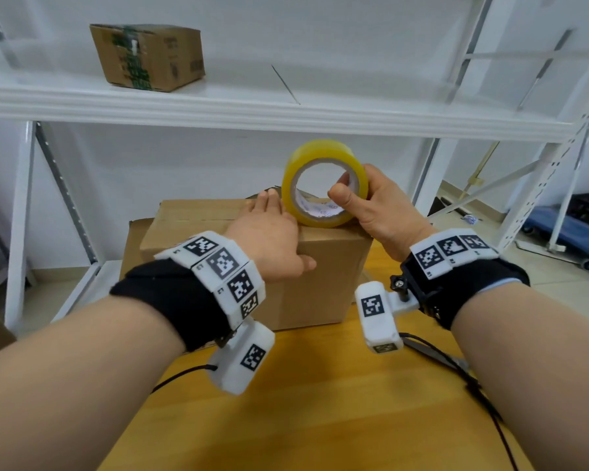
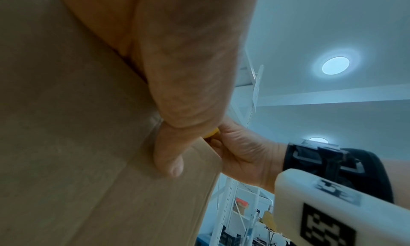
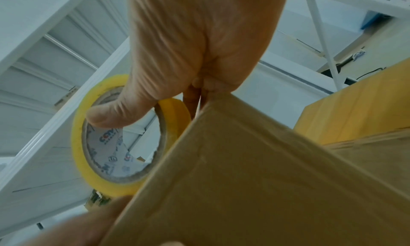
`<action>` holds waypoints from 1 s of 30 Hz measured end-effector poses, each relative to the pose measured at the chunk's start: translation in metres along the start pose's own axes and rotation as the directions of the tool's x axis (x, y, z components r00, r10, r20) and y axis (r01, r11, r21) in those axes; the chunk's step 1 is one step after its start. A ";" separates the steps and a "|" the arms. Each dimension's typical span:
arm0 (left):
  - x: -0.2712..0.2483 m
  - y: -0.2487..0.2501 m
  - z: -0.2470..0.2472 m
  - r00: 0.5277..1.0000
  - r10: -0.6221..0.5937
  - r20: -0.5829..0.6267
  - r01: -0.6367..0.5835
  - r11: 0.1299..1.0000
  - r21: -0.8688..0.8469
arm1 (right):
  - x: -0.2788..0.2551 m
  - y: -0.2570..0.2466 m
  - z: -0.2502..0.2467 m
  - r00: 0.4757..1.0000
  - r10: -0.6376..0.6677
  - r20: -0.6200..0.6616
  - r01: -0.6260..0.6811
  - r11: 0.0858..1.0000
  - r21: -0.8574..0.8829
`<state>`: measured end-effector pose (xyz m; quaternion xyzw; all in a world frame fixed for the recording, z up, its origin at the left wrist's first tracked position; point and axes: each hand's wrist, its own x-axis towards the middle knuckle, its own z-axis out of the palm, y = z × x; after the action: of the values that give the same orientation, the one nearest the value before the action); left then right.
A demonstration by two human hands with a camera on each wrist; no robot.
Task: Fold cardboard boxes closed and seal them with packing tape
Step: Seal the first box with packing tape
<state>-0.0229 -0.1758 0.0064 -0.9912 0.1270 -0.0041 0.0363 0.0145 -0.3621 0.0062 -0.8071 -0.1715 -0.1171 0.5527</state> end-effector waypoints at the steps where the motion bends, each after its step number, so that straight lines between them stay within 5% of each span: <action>1: -0.001 0.001 0.000 1.000 -0.004 -0.006 0.004 1.000 0.003 | -0.003 0.002 0.002 1.000 0.008 0.000 -0.008 1.000 -0.008; 11: -0.012 -0.005 -0.011 0.994 -0.033 -0.100 0.034 0.999 0.004 | -0.010 -0.006 0.019 0.997 0.055 -0.049 -0.041 0.969 0.244; 19: -0.026 -0.047 -0.006 0.998 -0.062 0.008 0.063 0.995 -0.079 | -0.002 -0.013 0.053 0.997 0.037 0.061 -0.048 0.981 0.186; 30: -0.025 -0.052 0.003 1.000 -0.006 -0.030 0.005 0.999 -0.049 | -0.005 -0.008 0.048 0.979 0.090 0.184 -0.118 0.982 0.148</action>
<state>-0.0340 -0.1194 0.0074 -0.9920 0.1248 -0.0160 0.0100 0.0070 -0.3152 -0.0060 -0.7759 -0.1859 -0.0020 0.6028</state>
